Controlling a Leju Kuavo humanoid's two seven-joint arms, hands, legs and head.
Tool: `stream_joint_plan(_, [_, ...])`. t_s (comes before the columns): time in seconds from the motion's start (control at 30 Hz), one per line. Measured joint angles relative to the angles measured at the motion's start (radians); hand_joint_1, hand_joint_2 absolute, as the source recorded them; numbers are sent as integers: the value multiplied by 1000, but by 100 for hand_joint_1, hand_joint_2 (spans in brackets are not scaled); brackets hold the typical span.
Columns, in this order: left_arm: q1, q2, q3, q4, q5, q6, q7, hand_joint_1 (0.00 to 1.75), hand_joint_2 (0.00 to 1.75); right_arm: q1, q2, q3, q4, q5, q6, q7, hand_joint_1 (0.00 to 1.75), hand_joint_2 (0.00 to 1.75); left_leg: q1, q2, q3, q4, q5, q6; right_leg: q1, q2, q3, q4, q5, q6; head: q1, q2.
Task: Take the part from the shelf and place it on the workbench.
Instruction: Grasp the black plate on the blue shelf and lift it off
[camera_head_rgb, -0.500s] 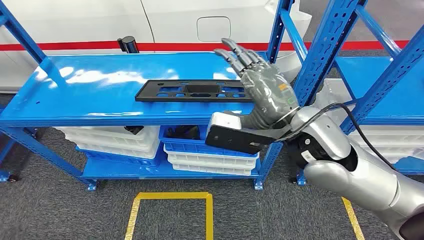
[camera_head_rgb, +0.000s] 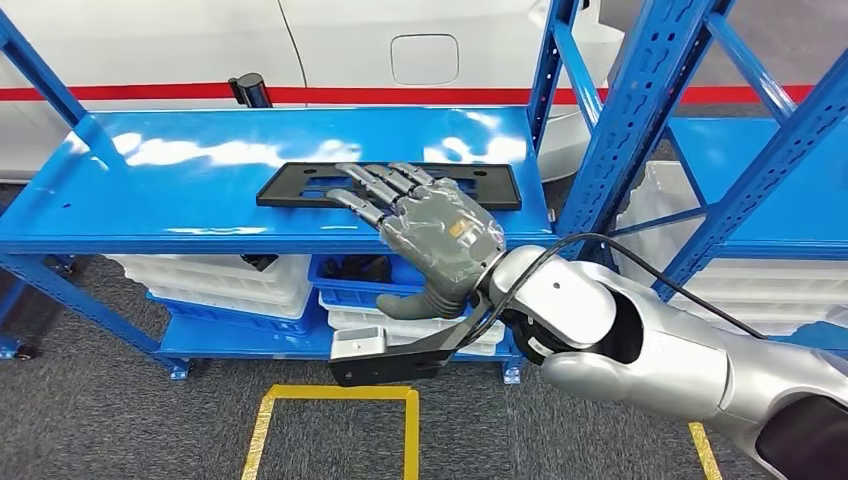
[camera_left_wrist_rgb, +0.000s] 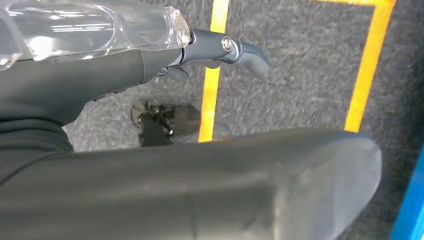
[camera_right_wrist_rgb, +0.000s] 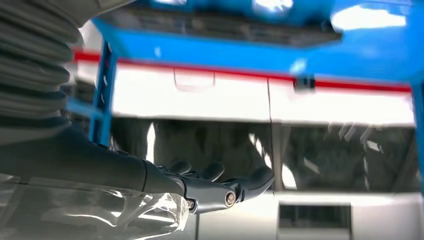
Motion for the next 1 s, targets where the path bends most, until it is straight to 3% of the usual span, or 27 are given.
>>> stream_joint_plan(0.07, [0,-3,-11,0,3,-9,-3,0,0,-4,12,18,24,-33,-5,11,0,0,5,7,-5,14,-12,-7,2,-2,2,-6,2,-16,-1,0])
stream_joint_plan(0.1, [0,-4,-16,0,5,-12,-4,0,0,-7,18,26,35,-42,-8,14,0,0,5,12,-23,53,-33,-8,1,-3,4,-10,4,-24,-2,0])
stream_joint_plan(0.2, [0,-5,-27,1,8,-15,-8,0,0,-10,32,49,61,-54,-11,17,0,0,-1,21,-138,271,-122,-6,3,-7,5,-12,4,-35,-4,0])
stream_joint_plan(0.23, [1,-5,-30,1,8,-16,-9,0,0,-9,34,56,68,-58,-11,18,0,0,-2,21,-167,318,-131,-6,4,-7,5,-12,3,-36,-4,0])
stream_joint_plan(0.27, [2,-5,-33,2,8,-17,-9,0,0,-9,36,63,75,-61,-10,19,0,0,-3,22,-178,323,-118,-6,4,-8,5,-12,3,-35,-4,0])
stream_joint_plan(0.3, [2,-5,-36,4,8,-18,-9,0,0,-9,38,70,81,-66,-9,21,0,0,-2,23,-167,284,-86,-5,4,-8,6,-11,2,-34,-4,0])
stream_joint_plan(0.37, [1,-5,-40,5,7,-20,-9,0,0,-9,41,81,93,-74,-5,25,0,0,-3,29,-107,138,-9,-2,4,-7,11,-10,-1,-27,-7,0])
stream_joint_plan(0.4, [0,-5,-42,6,7,-21,-8,0,0,-10,42,87,101,-76,-1,27,0,0,-5,31,-84,81,15,1,7,-7,12,-9,-2,-21,-8,0])
stream_joint_plan(0.43, [-1,-5,-45,6,7,-22,-8,0,0,-11,42,92,110,-75,3,28,0,0,-8,32,-71,50,27,6,9,-6,13,-9,-3,-14,-8,0])
stream_joint_plan(0.57, [0,-5,-58,7,11,-25,-5,0,0,-11,45,117,148,-56,7,26,0,0,-16,28,-73,44,35,36,4,-7,13,-6,-9,6,-5,0])
stream_joint_plan(0.63, [0,-5,-62,8,13,-34,-6,0,0,-9,45,126,166,-55,5,25,0,0,-18,27,-72,41,39,49,3,-7,-23,73,-57,8,-3,0])
stream_joint_plan(0.7, [0,-5,-66,8,18,-48,-12,0,0,3,46,131,189,-64,-5,27,0,0,-24,27,-72,42,39,57,8,-7,-92,221,-123,7,-2,0])
stream_joint_plan(0.73, [0,-5,-68,8,22,-54,-15,0,0,13,47,133,201,-71,-14,29,0,0,-28,26,-72,42,38,59,11,-7,-121,277,-139,4,-2,0])
stream_joint_plan(0.77, [0,-5,-71,8,25,-58,-18,0,0,23,48,133,214,-77,-25,31,0,0,-31,24,-71,42,38,61,14,-7,-133,299,-138,1,-2,0])
stream_joint_plan(0.8, [0,-5,-74,8,28,-60,-20,0,0,31,49,134,226,-80,-37,33,0,44,-35,22,-70,42,37,62,17,-6,-124,278,-118,-6,-2,0])
stream_joint_plan(0.9, [-1,-5,-81,9,37,-56,-16,0,0,39,50,130,253,-70,-66,46,0,175,-45,16,-66,42,35,64,33,-7,-25,71,-24,-39,-2,0])
stream_joint_plan(0.93, [0,-6,-82,9,40,-53,-10,0,0,40,51,128,259,-62,-70,52,0,175,-47,15,-67,42,34,63,38,-9,-2,23,-9,-47,-2,0])
stream_joint_plan(1.0, [0,-6,-86,9,45,-44,3,0,0,45,52,125,271,-50,-72,64,0,175,-48,16,-69,42,33,57,43,-12,8,-3,-6,-51,-2,0])
